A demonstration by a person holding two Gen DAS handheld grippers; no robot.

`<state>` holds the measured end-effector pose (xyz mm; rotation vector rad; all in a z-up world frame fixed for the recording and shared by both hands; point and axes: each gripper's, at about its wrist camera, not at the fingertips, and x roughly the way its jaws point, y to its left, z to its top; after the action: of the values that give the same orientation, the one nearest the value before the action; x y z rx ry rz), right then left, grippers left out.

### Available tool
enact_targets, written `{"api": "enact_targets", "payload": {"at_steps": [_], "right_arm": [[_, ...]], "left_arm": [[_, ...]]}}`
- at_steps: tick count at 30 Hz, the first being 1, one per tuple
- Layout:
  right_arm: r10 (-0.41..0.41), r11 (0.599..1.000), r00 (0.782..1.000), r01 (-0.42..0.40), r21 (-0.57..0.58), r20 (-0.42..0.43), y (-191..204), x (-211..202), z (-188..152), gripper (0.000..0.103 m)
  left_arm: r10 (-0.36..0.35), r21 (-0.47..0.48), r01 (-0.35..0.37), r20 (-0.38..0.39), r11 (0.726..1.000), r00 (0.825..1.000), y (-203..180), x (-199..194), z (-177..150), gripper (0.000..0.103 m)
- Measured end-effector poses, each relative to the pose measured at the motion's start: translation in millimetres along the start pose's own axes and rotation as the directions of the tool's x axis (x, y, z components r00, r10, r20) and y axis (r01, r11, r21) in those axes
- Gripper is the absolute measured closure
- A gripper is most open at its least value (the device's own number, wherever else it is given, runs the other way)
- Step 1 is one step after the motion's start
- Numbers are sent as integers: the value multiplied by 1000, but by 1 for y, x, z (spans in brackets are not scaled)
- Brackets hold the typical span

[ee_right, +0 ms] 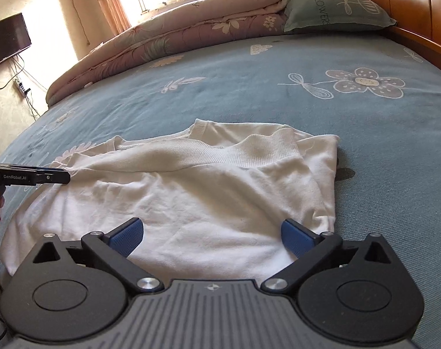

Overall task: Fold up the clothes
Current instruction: 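Unroll both tools and lift them above the folded white bundle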

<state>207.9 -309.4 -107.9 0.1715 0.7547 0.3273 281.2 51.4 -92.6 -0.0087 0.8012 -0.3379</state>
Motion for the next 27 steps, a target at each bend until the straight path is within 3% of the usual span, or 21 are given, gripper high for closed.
{"api": "enact_targets", "payload": {"at_steps": [1, 3, 6, 8, 10, 13, 16, 19, 21, 23, 25, 27], "right_arm": [[-7, 1000, 1000, 7, -1, 5, 1, 1, 0, 0], [-16, 1000, 1000, 16, -14, 7, 3, 2, -1, 0], [-28, 999, 1000, 28, -33, 9, 6, 3, -2, 0], [-36, 998, 999, 36, -46, 10, 8, 4, -2, 0], [-35, 997, 999, 34, -65, -11, 8, 4, 1, 0], [-31, 998, 999, 29, -61, -37, 9, 2, 12, 0], [37, 998, 999, -35, -52, 34, 14, -4, 27, 0], [136, 990, 990, -134, -40, 47, 20, 9, 43, 0], [184, 983, 982, -182, -33, 37, 24, 25, 51, 0], [151, 988, 988, -151, -29, -3, 22, 50, 53, 0], [135, 990, 991, -135, -32, -18, 18, 67, 57, 0], [133, 990, 991, -133, -39, -11, 13, 75, 62, 0]], "left_arm": [[-13, 7, 13, 16, 1000, 1000, -5, -3, 2, 58], [-103, 2, 103, 38, 995, 994, -14, -7, 6, 54], [-229, -13, 230, 20, 973, 973, -28, 3, 10, 47], [-217, -6, 217, -6, 976, 976, -34, 19, 9, 47], [-136, -15, 136, -26, 991, 990, -33, 34, 8, 53], [-75, -87, 77, 23, 993, 997, -32, 29, 20, 55], [-160, -74, 163, 41, 984, 986, -38, 21, 29, 51], [-306, -90, 306, 16, 948, 952, -45, 24, 29, 49], [-322, -115, 318, -18, 941, 947, -45, 36, 26, 48], [-319, -143, 309, -48, 940, 947, -42, 50, 23, 50], [-347, -183, 337, -23, 924, 938, -35, 58, 25, 47], [-304, -188, 294, -27, 937, 952, -34, 63, 32, 48]]}}
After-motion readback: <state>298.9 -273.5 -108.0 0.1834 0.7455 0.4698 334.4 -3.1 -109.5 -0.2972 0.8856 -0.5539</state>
